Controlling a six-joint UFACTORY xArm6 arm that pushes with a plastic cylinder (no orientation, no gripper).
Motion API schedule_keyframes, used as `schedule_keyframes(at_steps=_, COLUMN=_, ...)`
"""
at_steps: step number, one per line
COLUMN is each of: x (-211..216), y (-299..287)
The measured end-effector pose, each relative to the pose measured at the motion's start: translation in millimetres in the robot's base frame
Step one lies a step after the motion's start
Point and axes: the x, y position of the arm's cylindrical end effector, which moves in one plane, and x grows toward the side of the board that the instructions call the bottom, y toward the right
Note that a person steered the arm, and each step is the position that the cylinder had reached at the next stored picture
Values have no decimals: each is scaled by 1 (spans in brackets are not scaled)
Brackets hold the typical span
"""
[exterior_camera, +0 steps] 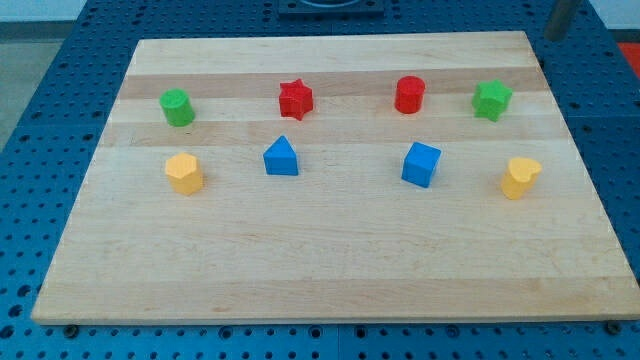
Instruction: Move your arm towards the bottom right of the hexagon
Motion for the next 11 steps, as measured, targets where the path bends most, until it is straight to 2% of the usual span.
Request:
schedule_keyframes(at_steps=1, x=10, y=7)
schedule_keyframes(at_steps=2, x=67, y=10)
schedule_keyframes(at_steps=3, x=104, y=11)
schedule_keyframes(at_steps=4, x=108, y=11)
schedule_keyframes(at_steps=5, x=133, y=10)
schedule_keyframes(at_steps=6, x=223, y=8)
schedule_keyframes(at_steps=7, x=261, y=3)
schedule_keyframes(at_steps=8, x=359, y=-11)
schedule_keyframes(at_steps=9, x=416, y=-82)
schedule_keyframes(at_steps=10, x=416, y=-119)
schedule_keyframes(at_steps=11, x=416, y=-224)
